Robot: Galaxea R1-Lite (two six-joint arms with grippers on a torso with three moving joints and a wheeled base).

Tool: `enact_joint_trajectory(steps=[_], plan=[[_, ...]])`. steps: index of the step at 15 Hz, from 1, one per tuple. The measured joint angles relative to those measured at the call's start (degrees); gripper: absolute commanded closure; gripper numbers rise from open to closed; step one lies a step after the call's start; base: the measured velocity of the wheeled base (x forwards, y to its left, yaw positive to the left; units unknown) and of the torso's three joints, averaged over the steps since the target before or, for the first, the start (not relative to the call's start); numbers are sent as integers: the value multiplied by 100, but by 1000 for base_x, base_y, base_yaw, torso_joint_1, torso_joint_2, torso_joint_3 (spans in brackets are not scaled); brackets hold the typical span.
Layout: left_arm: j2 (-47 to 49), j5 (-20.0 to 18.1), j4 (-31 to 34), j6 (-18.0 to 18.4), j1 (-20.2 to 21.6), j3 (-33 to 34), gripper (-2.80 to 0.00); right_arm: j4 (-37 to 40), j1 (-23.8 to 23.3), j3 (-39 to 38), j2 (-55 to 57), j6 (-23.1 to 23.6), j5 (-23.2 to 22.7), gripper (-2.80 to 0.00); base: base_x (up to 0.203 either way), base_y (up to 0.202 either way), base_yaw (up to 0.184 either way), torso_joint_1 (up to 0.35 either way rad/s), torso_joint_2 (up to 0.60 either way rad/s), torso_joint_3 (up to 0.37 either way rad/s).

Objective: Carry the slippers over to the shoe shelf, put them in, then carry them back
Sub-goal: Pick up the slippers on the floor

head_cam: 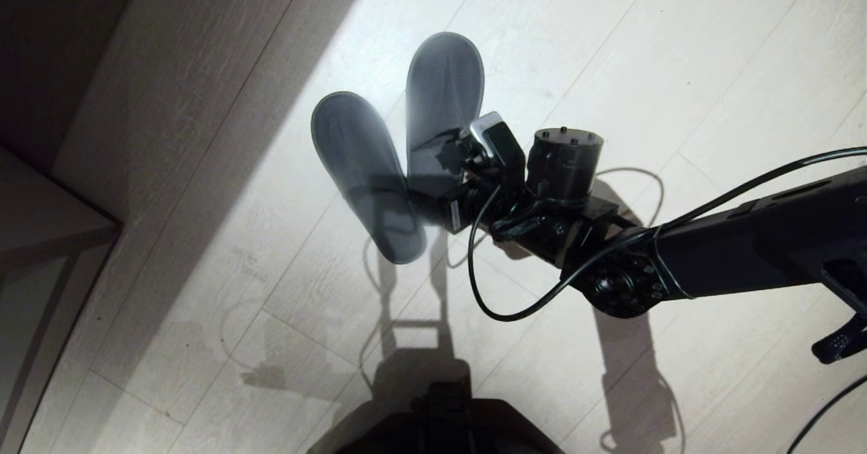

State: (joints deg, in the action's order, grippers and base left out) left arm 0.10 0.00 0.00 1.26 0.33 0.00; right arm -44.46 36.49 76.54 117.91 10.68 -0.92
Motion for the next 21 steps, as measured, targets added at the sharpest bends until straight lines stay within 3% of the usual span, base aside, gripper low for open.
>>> enact_joint_trajectory(steps=[2,8,21], plan=[[0,0,0,-2,2,0,0,-30,28,76,30,-590,-335,-280,0,0,0,0,0,0],[0,0,0,28,2,0,0,-55,33,350,326,-1523,-718,-280,0,0,0,0,0,0],[0,0,0,3,2,0,0,-37,113,-511,387,-1806,-693,-280,0,0,0,0,0,0]])
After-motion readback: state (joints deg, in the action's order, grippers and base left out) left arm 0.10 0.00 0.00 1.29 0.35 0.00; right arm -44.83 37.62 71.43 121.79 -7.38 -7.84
